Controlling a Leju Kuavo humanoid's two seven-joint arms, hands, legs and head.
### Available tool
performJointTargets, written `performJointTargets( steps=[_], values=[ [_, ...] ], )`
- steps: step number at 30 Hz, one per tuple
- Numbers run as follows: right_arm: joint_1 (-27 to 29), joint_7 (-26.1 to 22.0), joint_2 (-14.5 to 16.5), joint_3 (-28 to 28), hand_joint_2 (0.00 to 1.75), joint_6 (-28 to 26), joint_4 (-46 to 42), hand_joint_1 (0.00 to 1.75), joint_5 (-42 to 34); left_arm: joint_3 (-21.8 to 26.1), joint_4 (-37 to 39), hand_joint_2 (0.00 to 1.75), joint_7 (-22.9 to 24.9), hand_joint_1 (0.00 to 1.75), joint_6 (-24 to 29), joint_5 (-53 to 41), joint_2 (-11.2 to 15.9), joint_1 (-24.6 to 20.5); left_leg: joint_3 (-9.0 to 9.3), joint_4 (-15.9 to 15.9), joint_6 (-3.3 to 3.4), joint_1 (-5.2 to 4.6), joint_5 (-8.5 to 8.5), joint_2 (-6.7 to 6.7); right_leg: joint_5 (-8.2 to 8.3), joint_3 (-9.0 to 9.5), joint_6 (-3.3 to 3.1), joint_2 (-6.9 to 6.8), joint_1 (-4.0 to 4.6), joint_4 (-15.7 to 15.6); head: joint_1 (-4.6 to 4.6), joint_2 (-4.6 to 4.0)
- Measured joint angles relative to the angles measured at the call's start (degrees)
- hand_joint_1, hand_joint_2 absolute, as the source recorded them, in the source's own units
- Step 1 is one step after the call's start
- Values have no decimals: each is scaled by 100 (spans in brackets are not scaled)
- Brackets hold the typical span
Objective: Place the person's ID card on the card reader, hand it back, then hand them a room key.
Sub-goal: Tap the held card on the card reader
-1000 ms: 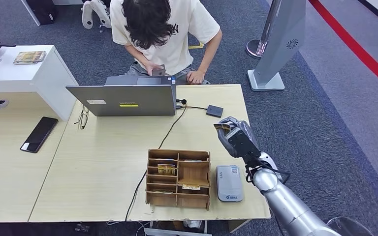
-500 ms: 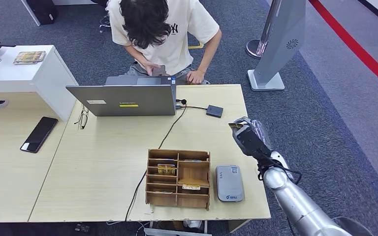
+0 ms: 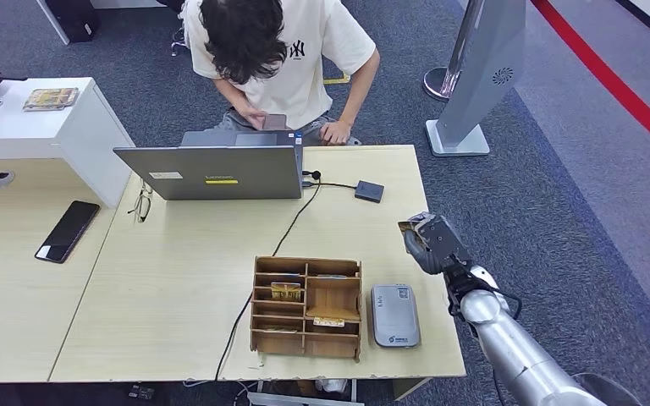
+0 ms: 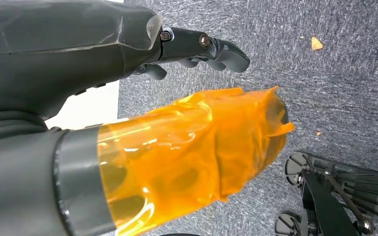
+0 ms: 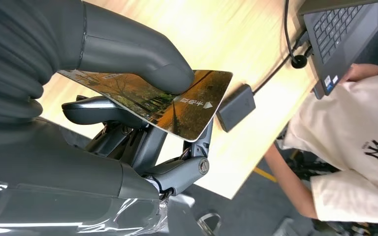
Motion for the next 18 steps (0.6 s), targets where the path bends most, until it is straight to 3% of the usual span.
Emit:
performJointTargets(
  steps=[18],
  values=[
    [1,290,0,-21,175,513,260,175,-958,124,0,0,0,0,-8,84,-10,1,0,0,0,0,0,0,0,-1,0,0,0,0,0,0]
  ],
)
